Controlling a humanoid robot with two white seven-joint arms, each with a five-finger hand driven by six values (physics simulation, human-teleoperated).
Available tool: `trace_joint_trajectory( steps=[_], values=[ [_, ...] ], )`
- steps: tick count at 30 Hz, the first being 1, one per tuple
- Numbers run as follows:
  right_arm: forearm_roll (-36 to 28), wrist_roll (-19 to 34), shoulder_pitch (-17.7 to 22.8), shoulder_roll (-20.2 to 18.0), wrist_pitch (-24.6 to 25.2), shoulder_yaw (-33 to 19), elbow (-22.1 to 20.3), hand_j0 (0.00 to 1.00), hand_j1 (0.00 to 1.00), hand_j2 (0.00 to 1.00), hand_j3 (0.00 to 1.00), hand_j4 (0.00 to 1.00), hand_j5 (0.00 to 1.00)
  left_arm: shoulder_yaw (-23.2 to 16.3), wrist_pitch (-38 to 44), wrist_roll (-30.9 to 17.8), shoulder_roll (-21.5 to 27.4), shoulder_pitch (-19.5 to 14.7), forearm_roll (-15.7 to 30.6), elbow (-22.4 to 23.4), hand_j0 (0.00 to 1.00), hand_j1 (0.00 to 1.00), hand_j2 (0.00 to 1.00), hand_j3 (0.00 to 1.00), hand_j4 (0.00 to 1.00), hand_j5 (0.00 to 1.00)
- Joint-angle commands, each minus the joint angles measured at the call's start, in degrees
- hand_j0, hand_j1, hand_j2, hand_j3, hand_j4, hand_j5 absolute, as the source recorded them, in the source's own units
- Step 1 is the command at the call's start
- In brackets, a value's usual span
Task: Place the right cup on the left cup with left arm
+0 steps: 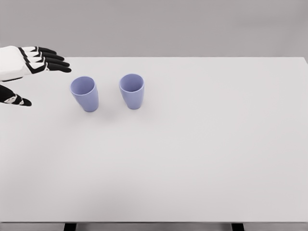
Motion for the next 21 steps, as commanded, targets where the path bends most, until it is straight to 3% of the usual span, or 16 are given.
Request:
trace_joint_trajectory(
  steps=[1, 13, 14, 16, 21],
  values=[
    [-0.04, 0.0, 0.0, -0.01, -0.02, -0.01, -0.01, 1.0, 1.0, 1.0, 1.0, 1.0, 1.0, 0.17, 0.17, 0.03, 0.21, 0.0, 0.37, -0.01, 1.0, 1.0, 1.0, 1.0, 1.0, 1.0],
    [-0.04, 0.0, 0.09, -0.01, -0.02, -0.01, -0.01, 1.0, 1.0, 1.0, 1.0, 1.0, 1.0, 0.79, 0.17, 0.03, -2.08, -0.61, -0.86, 0.69, 1.0, 1.0, 1.0, 1.0, 1.0, 1.0],
    [-0.04, 0.0, 0.0, -0.01, -0.02, -0.01, -0.01, 1.0, 1.0, 1.0, 1.0, 1.0, 1.0, -0.09, 0.17, 0.03, 1.34, -2.45, -0.34, 1.22, 1.0, 1.0, 1.0, 1.0, 1.0, 1.0],
    [-0.04, 0.0, 0.09, -0.01, -0.02, -0.01, -0.01, 1.0, 1.0, 1.0, 1.0, 1.0, 1.0, -0.27, 0.17, 0.03, 3.02, -4.57, -0.34, 1.13, 1.0, 1.0, 1.0, 1.0, 1.0, 1.0],
    [-0.04, 0.0, 0.0, -0.01, -0.02, -0.01, -0.01, 1.0, 1.0, 1.0, 1.0, 1.0, 1.0, -1.58, 0.17, 0.03, 4.43, -4.92, -0.86, -0.01, 1.0, 1.0, 1.0, 1.0, 1.0, 1.0]
  ],
)
